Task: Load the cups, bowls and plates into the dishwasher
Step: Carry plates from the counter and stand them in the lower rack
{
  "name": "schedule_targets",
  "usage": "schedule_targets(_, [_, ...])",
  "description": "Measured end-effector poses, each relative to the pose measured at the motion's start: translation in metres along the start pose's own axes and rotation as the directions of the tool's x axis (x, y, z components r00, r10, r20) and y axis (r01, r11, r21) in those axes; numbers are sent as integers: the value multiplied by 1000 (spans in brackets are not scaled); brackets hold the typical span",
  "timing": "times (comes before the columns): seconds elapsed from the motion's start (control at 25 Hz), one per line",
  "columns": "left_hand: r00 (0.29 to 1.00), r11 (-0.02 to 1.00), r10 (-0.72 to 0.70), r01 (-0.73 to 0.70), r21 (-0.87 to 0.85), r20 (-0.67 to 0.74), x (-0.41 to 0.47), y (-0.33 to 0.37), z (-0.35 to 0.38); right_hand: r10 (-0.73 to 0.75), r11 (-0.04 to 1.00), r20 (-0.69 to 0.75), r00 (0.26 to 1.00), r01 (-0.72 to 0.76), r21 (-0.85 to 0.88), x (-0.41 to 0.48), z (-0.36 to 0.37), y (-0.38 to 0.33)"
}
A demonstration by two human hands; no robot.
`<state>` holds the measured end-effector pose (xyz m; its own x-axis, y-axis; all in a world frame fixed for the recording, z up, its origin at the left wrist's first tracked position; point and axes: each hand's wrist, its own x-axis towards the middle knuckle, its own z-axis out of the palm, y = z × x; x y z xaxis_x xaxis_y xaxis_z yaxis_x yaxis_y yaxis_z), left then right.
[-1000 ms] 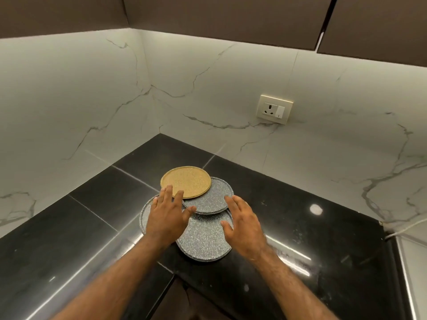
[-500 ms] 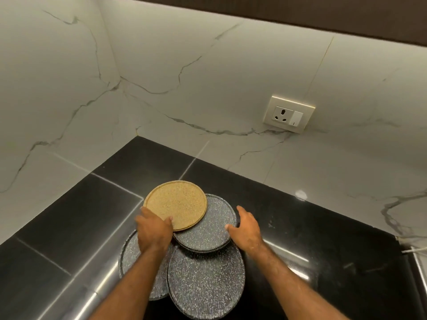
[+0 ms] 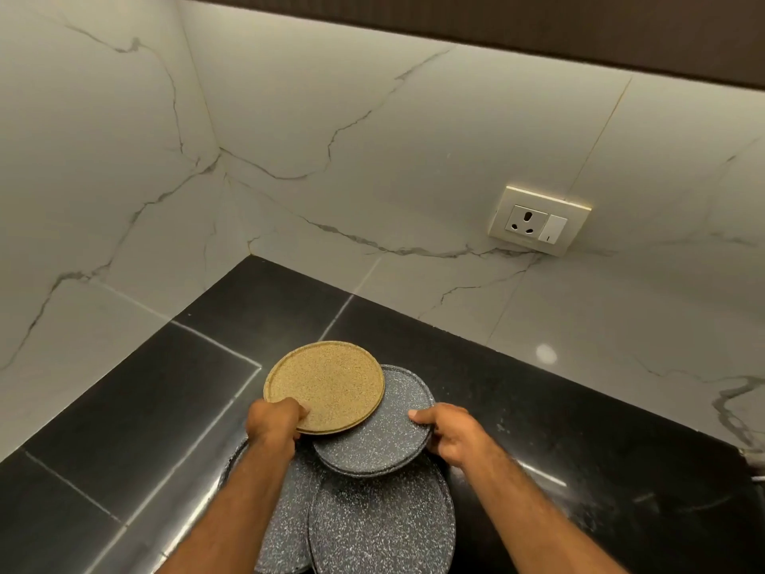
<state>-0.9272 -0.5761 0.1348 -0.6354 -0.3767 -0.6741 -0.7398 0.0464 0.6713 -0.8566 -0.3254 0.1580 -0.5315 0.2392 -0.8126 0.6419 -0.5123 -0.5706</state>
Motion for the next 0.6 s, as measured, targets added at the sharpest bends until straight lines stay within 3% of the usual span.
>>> schedule_targets(0.16, [989,961,-35,73,-268,145,-16,7,-8,90,993,171,981,-101,57,-21,0,-6])
schedule_targets(0.36, [953,935,95,14,-355,287,-69,7,-23,73,997,164,984,-77,18,-61,-36,-7])
schedule_targets(0.48, [927,932,171,-43,-360,334,-109,-2,-33,32,999,144,989,-27,-41,-89,-75,4])
schedule_targets(0.6, [903,929,257,-133,-346,344,-163,-19,-39,-139,983,144,980,154,-103,-130,-113,22])
